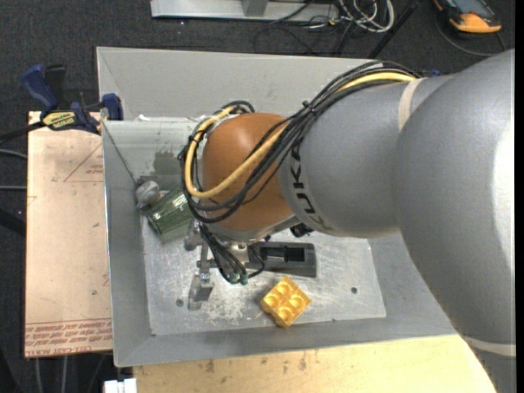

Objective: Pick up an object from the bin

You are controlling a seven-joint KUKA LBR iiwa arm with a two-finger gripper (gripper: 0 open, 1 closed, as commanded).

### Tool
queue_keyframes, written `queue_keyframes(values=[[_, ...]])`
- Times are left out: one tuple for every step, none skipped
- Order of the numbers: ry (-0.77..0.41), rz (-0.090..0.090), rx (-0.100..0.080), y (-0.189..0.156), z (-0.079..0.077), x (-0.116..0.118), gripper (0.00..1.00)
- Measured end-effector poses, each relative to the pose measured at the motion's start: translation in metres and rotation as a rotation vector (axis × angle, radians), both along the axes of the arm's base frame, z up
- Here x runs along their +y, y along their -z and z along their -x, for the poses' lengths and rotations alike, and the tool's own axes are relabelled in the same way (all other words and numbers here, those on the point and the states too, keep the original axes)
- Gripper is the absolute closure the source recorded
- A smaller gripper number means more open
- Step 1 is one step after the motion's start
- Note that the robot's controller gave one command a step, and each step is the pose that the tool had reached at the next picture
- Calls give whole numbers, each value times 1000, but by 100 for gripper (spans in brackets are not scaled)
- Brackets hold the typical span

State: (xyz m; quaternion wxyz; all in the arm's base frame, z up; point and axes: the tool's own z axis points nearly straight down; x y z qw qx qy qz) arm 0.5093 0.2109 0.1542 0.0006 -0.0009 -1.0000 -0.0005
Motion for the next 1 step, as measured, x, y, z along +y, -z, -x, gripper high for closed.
queue_keyframes(values=[[0, 0, 0, 0, 0, 0, 0]])
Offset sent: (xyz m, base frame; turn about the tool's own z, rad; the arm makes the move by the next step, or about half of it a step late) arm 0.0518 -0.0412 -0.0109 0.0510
